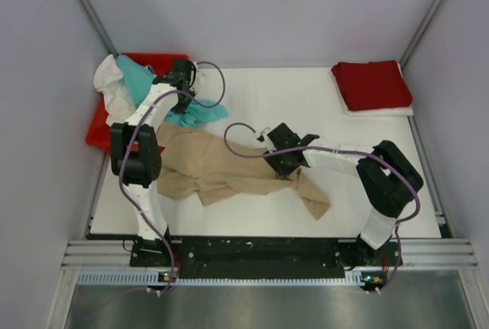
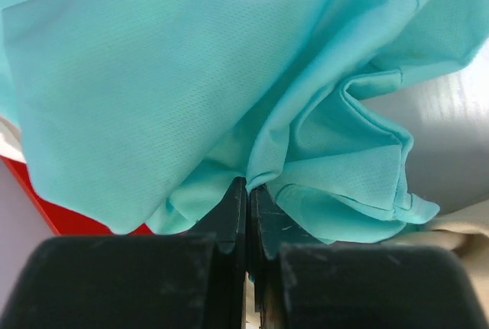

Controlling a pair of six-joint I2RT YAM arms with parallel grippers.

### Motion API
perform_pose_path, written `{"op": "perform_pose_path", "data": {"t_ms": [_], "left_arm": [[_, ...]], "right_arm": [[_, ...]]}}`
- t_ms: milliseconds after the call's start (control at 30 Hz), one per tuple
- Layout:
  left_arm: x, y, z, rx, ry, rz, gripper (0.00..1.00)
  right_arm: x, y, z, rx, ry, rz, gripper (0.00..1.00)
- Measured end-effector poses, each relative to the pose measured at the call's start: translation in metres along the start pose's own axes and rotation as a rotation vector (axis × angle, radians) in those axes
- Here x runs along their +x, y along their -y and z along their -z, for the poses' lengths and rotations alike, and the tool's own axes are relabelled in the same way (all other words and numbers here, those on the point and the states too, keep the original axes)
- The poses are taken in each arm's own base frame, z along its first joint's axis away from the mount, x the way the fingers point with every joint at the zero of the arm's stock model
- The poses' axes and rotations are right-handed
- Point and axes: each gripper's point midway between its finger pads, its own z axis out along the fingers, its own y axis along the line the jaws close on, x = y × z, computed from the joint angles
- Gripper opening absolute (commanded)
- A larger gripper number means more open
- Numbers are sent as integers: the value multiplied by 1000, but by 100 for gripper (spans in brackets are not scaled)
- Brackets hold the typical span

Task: Fold and stack the t-shirts
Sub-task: Move the tshirt to the center of the board, then flatten out the tshirt

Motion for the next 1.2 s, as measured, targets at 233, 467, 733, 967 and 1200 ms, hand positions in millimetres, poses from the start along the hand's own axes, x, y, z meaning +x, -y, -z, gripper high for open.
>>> {"op": "perform_pose_path", "data": {"t_ms": [233,467,733,967,1200], "left_arm": [[15,-40,9,-43,6,78,0],[34,-139,77,-245,122,249,0],[63,-215,89,-496,65,312,63],[60,-165,61,-378,39,224,75],[8,-34,140,-82,347,-28,66]], "right_arm": [[9,48,2,77,-29,-203,0],[32,94,30,181,-45,-319,0],[-2,71,62,23,84,-297,54],[-28,91,95,54,204,-368,72],[4,122,143,165,316,-593,70]]}}
